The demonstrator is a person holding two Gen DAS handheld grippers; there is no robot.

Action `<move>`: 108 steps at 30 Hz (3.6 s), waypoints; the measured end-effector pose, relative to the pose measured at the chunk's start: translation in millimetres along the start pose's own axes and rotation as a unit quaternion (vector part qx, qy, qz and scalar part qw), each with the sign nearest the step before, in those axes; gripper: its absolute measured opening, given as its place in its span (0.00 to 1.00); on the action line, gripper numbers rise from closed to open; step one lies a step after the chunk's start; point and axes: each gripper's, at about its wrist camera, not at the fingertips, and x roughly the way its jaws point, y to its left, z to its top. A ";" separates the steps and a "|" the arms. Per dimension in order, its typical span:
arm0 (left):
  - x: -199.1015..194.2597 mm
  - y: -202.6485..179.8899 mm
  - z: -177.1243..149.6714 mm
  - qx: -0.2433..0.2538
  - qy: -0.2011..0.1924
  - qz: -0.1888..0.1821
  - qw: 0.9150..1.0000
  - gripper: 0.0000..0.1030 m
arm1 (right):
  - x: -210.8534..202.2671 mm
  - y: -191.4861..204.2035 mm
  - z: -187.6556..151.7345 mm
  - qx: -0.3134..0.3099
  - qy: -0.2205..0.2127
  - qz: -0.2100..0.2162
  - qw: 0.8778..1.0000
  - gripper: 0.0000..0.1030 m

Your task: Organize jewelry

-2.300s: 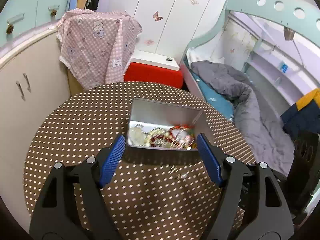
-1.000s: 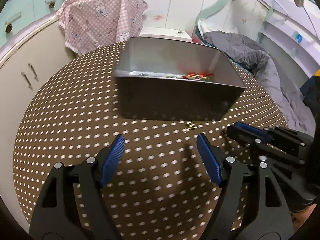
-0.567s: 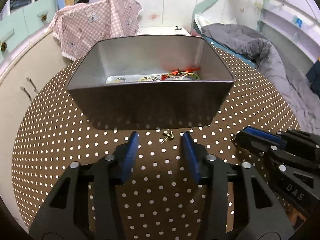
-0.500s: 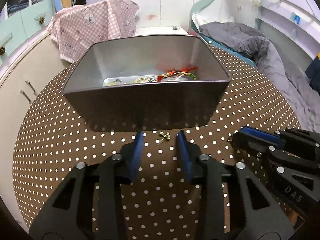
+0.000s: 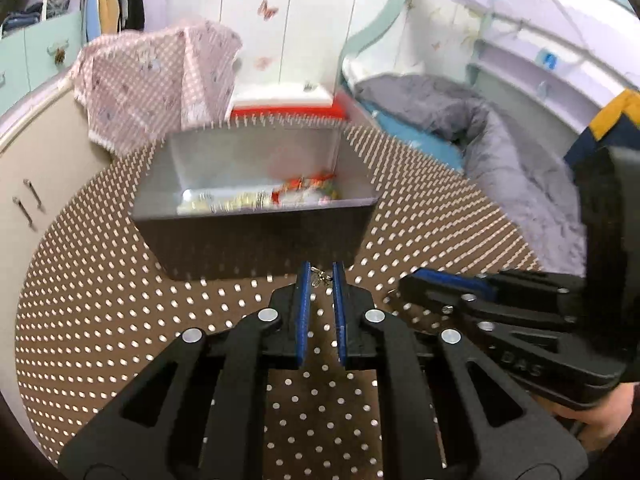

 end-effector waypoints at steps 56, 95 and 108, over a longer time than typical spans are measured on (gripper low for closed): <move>-102.4 38.7 35.0 -0.030 -0.169 0.171 0.970 0.82 | -41.7 68.2 56.9 -0.041 -0.172 -0.012 0.984 0.61; -251.6 -16.2 -60.7 -0.018 -0.295 0.172 0.940 0.94 | -195.6 161.0 -66.0 -0.138 -0.331 -0.117 0.926 0.92; -269.1 -24.7 -70.3 -0.005 -0.343 0.143 0.928 0.94 | -210.7 164.3 -83.4 -0.150 -0.361 -0.138 0.910 0.92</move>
